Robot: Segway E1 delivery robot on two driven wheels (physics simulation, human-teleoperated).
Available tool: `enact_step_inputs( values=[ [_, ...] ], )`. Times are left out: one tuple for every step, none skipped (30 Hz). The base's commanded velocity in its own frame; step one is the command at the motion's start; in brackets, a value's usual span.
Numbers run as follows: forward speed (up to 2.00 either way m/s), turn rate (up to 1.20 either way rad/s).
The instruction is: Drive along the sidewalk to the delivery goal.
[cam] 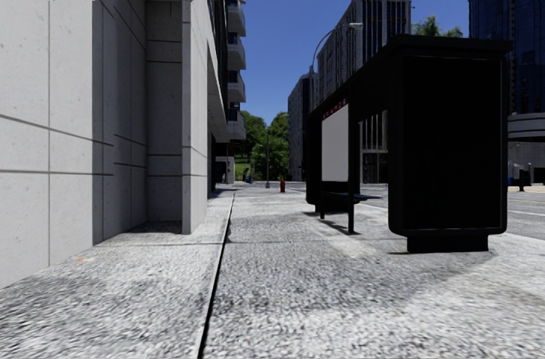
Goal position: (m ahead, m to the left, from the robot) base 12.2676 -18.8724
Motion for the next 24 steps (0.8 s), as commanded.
enact_step_inputs(
  values=[
    [2.0,0.19],
    [2.0,0.19],
    [2.0,0.19],
    [2.0,0.19],
    [2.0,0.19],
    [2.0,0.19],
    [2.0,0.19],
    [2.0,0.19],
    [2.0,0.19],
    [2.0,0.19],
    [2.0,0.19],
    [2.0,0.19],
    [2.0,0.19],
    [2.0,0.19],
    [2.0,0.19],
    [2.0,0.19],
    [2.0,0.19],
    [2.0,0.19],
    [2.0,0.19],
    [2.0,0.19],
    [2.0,0.19],
    [2.0,0.19],
    [2.0,0.19],
    [2.0,0.19]
  ],
)
